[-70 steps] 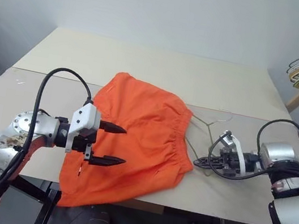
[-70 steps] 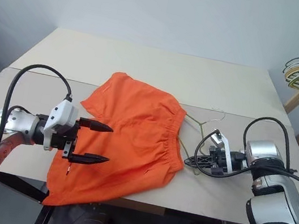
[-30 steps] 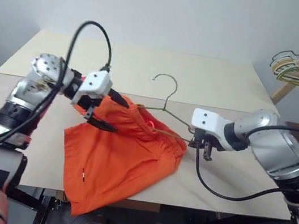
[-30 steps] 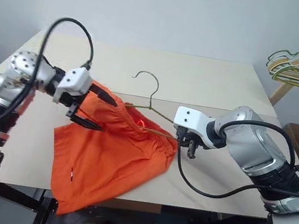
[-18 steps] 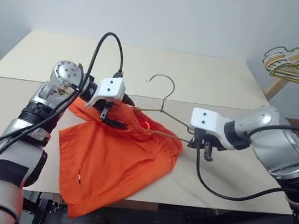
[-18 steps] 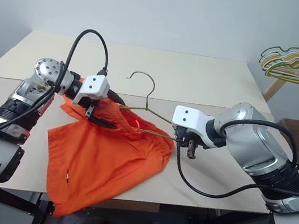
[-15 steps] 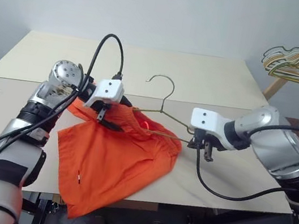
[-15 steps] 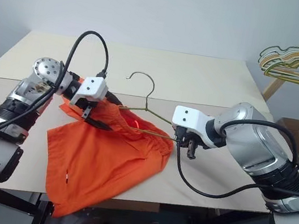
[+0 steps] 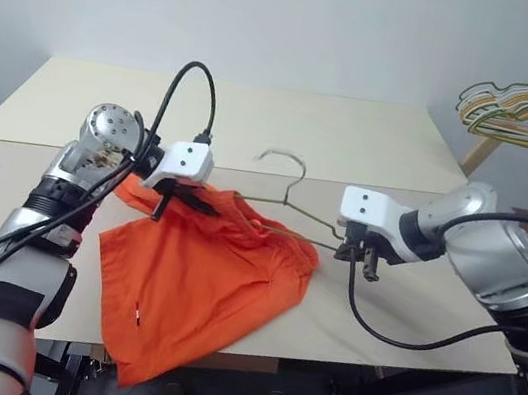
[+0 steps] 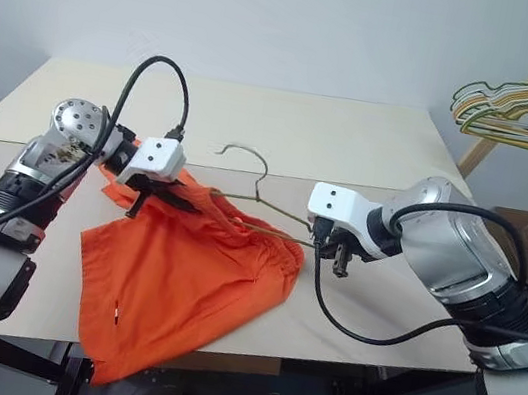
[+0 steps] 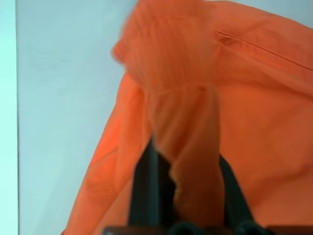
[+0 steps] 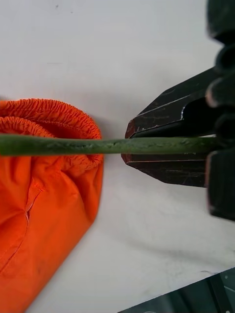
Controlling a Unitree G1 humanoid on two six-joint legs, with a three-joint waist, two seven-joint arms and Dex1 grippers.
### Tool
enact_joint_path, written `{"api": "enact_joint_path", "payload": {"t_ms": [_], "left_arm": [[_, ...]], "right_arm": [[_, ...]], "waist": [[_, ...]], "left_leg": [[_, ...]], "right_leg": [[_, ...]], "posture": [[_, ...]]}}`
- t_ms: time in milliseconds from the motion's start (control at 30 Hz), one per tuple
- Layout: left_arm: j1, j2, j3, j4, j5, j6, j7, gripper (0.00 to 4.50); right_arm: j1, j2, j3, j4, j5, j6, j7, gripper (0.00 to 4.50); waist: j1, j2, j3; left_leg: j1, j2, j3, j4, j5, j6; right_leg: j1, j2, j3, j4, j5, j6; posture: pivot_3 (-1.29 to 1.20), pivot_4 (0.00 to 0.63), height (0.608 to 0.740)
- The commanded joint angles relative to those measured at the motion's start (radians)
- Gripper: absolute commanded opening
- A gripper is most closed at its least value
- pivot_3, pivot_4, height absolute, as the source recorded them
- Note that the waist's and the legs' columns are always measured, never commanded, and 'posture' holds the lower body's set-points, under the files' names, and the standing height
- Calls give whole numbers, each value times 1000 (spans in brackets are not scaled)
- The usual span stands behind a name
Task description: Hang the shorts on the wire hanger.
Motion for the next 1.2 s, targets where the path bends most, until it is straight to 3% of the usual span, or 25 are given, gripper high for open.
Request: {"api": "enact_joint_path", "payload": {"t_ms": [33,200,333,600,667,733,833,933,1067,1200], "left_arm": [[-17,0,28,0,-9,9,7,20],[-24,-9,51,-9,-24,88,51,20],[-6,4,72,-38,-41,148,59,0],[6,9,118,-56,-66,278,104,0],[-1,4,127,-52,-72,307,116,0],[-3,1,132,-47,-76,321,121,0],[-2,-1,132,-50,-73,327,125,0],[-1,-6,134,-60,-78,338,122,0],[-1,-9,135,-67,-77,343,123,0],[9,-6,138,-85,-80,352,123,0]], "right_arm": [[-32,-3,-34,-7,14,32,-1,0],[49,-19,-107,-32,14,-81,-49,0],[144,-66,-210,-33,14,-86,-106,1085],[301,-154,-455,-5,68,-29,-184,3918],[368,-162,-528,-23,104,-26,-186,4422],[441,-158,-595,-49,143,-31,-188,4422],[567,-44,-707,-116,246,-25,-224,4422],[654,129,-647,-183,255,-19,-359,4422],[644,358,-579,-156,266,23,-517,4422],[606,481,-516,-98,245,63,-630,4422]], "waist": [[0,0,-1],[1,-1,-6],[3,0,-7],[2,0,-7],[3,0,-7],[4,0,-7],[3,-1,-8],[-1,-2,-9],[-3,-1,-9],[-1,-1,-9]], "left_leg": [[0,0,0,0,0,0],[0,0,0,0,0,0],[-1,-1,-1,0,0,0],[-1,-1,-2,0,0,0],[0,-1,-2,1,0,0],[0,-1,-2,1,0,0],[0,-1,-3,1,0,0],[1,0,-4,0,0,0],[1,-1,-5,0,0,0],[0,-1,-5,0,0,0]], "right_leg": [[0,0,0,0,0,0],[0,0,0,0,0,0],[1,-1,-1,0,0,0],[1,-1,-1,0,0,0],[1,0,-1,0,0,0],[2,0,-2,-1,0,0],[3,0,-2,-1,0,0],[3,1,-2,0,0,0],[2,1,-1,2,0,0],[2,1,-2,1,0,0]], "posture": [[-91,0,740],[-89,1,740],[-88,13,740],[-97,32,740],[-98,35,740],[-97,38,740],[-99,39,740],[-101,39,740],[-95,36,740],[-87,32,740]]}}
